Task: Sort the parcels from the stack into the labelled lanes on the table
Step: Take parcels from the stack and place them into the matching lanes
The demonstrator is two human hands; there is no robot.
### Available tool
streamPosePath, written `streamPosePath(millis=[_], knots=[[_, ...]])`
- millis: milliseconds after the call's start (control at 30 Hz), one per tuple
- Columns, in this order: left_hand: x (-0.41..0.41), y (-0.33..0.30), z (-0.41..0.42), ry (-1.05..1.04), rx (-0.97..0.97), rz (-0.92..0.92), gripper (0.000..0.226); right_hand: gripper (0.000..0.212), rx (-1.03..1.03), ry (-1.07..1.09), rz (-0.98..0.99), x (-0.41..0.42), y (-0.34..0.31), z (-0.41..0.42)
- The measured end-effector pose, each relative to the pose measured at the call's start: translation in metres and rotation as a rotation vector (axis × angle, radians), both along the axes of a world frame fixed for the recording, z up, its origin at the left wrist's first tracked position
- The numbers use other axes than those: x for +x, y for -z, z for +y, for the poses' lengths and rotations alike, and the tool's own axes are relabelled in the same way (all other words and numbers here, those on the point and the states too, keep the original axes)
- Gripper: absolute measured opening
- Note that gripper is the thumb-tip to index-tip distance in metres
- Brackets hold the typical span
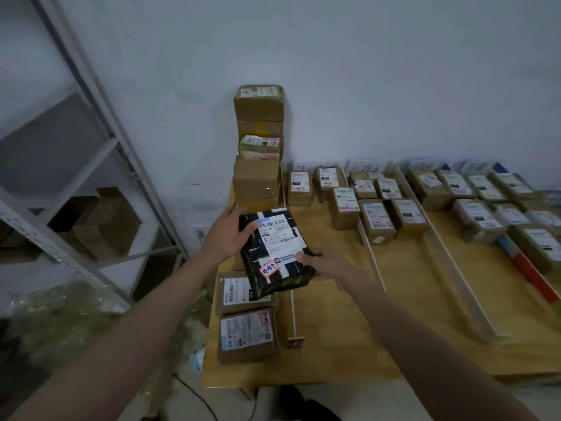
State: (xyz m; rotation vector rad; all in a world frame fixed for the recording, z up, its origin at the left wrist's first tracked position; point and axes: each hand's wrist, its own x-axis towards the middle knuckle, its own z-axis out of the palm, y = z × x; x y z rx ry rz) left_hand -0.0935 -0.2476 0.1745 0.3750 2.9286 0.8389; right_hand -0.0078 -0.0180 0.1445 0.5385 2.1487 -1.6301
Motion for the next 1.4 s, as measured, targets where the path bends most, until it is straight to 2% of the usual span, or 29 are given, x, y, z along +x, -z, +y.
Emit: streamPosePath(millis=[100,267,400,600,900,1100,1267,1400], knots=[[0.021,0.008,0.019,0.068,-0.027,0.049,0.044,0.035,0.083,0.079,0.022,0.024,0.002,0.02],[0.055,0.028,0.059,0.151,-0.156,0.09,0.055,0.032,0.217,0.227,0.005,0.069,0.007,0.059],[0.075,0.041,0.097,0.273,-0.275,0.126,0.058,0.032,0.233,0.37,0.008,0.107,0.013,0.1],[0.094,0.061,0.159,0.343,-0.342,0.135,0.057,0.03,0.24,0.486,0.0,0.137,0.018,0.169],[0.086,0.096,0.257,0.299,-0.427,0.098,0.059,0.029,0.331,0.456,0.028,0.128,0.053,0.277],[0.092,0.121,0.312,0.248,-0.476,0.034,0.059,0.039,0.365,0.366,-0.006,0.106,0.097,0.339],[0.096,0.138,0.333,0.169,-0.495,-0.027,0.06,0.044,0.378,0.277,-0.043,0.08,0.13,0.361],[0.092,0.151,0.334,0.091,-0.519,-0.078,0.062,0.033,0.316,0.231,-0.046,0.063,0.145,0.362]])
